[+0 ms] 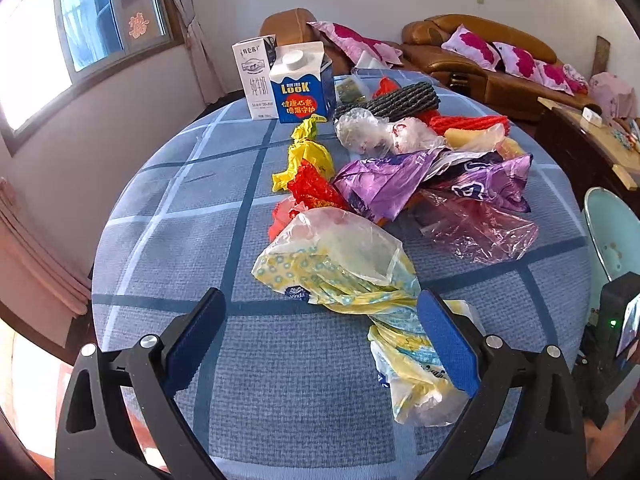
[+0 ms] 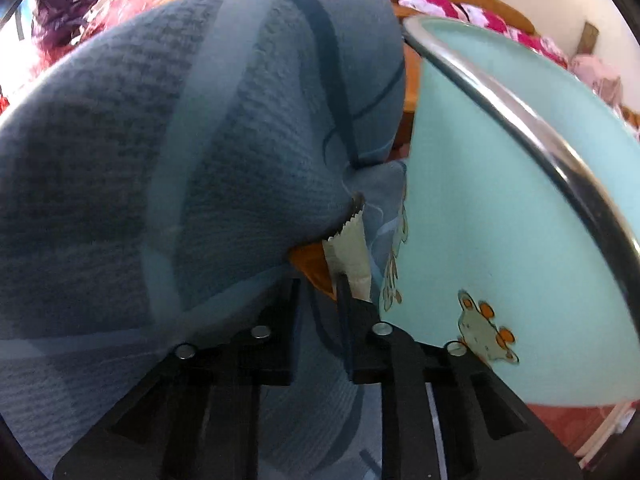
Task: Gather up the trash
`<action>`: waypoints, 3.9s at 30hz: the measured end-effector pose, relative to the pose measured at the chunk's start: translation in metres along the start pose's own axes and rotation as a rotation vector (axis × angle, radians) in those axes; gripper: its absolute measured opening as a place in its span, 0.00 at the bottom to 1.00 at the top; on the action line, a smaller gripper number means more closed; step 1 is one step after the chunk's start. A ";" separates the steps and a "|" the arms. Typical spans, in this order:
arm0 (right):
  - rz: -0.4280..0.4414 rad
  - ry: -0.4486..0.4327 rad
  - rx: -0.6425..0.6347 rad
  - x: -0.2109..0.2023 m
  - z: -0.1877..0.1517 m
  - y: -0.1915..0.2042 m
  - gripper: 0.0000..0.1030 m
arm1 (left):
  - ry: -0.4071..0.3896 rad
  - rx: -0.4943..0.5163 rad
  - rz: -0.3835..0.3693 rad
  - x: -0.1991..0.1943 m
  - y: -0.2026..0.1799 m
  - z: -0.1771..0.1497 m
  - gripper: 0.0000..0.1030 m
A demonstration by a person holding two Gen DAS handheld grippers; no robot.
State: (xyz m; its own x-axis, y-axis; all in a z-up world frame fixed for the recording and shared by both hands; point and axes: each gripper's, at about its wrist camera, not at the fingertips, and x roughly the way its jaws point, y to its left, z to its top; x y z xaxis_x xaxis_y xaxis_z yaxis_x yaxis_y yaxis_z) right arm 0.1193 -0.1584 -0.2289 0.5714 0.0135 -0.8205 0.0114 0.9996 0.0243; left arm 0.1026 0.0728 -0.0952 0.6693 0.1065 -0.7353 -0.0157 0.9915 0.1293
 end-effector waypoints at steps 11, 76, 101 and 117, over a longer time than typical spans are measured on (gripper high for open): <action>0.096 -0.082 0.017 -0.043 -0.002 -0.005 0.01 | 0.003 -0.006 -0.001 0.002 0.001 0.003 0.92; 0.074 -0.080 0.067 -0.034 -0.019 -0.016 0.59 | 0.027 -0.051 -0.046 0.015 0.013 0.014 0.92; 0.115 -0.164 0.092 -0.123 -0.016 -0.007 0.08 | -0.007 -0.076 -0.017 -0.003 0.024 0.014 0.92; -0.099 -0.287 0.229 -0.143 0.044 -0.114 0.37 | -0.003 -0.116 0.003 -0.012 0.043 0.009 0.92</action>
State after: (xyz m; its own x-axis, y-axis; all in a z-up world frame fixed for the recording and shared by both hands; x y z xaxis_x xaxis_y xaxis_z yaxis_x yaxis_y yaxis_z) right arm 0.0724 -0.2757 -0.0886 0.7645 -0.1221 -0.6330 0.2424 0.9643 0.1067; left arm 0.1005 0.1136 -0.0752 0.6714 0.1096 -0.7329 -0.1038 0.9932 0.0535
